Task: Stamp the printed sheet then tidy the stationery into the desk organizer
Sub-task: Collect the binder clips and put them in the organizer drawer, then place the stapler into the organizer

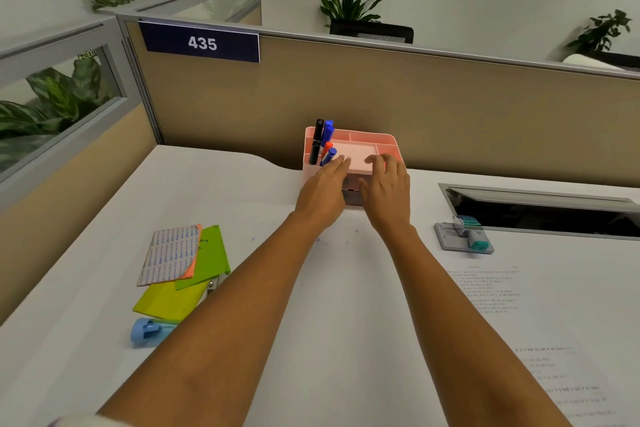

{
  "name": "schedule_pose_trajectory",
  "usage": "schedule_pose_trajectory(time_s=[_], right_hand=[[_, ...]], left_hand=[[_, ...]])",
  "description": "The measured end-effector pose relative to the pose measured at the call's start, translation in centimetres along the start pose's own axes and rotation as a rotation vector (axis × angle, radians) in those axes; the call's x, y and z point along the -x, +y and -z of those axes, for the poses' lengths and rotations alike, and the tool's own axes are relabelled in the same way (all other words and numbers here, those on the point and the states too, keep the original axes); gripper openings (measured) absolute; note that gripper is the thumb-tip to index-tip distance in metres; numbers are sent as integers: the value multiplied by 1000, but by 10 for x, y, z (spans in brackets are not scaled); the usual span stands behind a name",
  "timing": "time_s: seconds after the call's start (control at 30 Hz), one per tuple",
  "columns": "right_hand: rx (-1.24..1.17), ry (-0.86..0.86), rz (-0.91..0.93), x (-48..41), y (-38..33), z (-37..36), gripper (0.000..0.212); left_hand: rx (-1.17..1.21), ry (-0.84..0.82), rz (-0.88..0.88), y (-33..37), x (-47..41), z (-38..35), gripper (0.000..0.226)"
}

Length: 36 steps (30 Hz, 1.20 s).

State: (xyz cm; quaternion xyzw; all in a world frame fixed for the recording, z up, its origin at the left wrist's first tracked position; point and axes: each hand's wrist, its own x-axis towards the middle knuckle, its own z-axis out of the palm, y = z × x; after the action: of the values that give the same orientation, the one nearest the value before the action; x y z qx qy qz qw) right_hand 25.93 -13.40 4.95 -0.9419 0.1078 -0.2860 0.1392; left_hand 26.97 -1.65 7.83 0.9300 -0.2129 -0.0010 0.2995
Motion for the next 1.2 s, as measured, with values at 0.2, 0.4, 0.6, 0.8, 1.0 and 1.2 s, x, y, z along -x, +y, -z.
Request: schedule_pose_trajectory(time_s=[0.2, 0.4, 0.6, 0.8, 1.0, 1.2], right_hand=[[-117, 12, -70, 26, -25, 13, 37], [-201, -73, -135, 69, -55, 25, 45], [-258, -203, -132, 116, -82, 29, 32], [-395, -402, -142, 155, -99, 27, 34], [-529, -583, -329, 172, -118, 15, 42], [-573, -596, -453, 167, -123, 8, 43]], left_hand=[[185, 92, 100, -4, 30, 10, 45], [114, 172, 94, -21, 81, 18, 41], [48, 260, 151, -37, 126, 26, 35], [74, 346, 298, -64, 162, 29, 34], [114, 316, 580, -80, 184, 31, 40], [181, 247, 716, -83, 179, 32, 42]])
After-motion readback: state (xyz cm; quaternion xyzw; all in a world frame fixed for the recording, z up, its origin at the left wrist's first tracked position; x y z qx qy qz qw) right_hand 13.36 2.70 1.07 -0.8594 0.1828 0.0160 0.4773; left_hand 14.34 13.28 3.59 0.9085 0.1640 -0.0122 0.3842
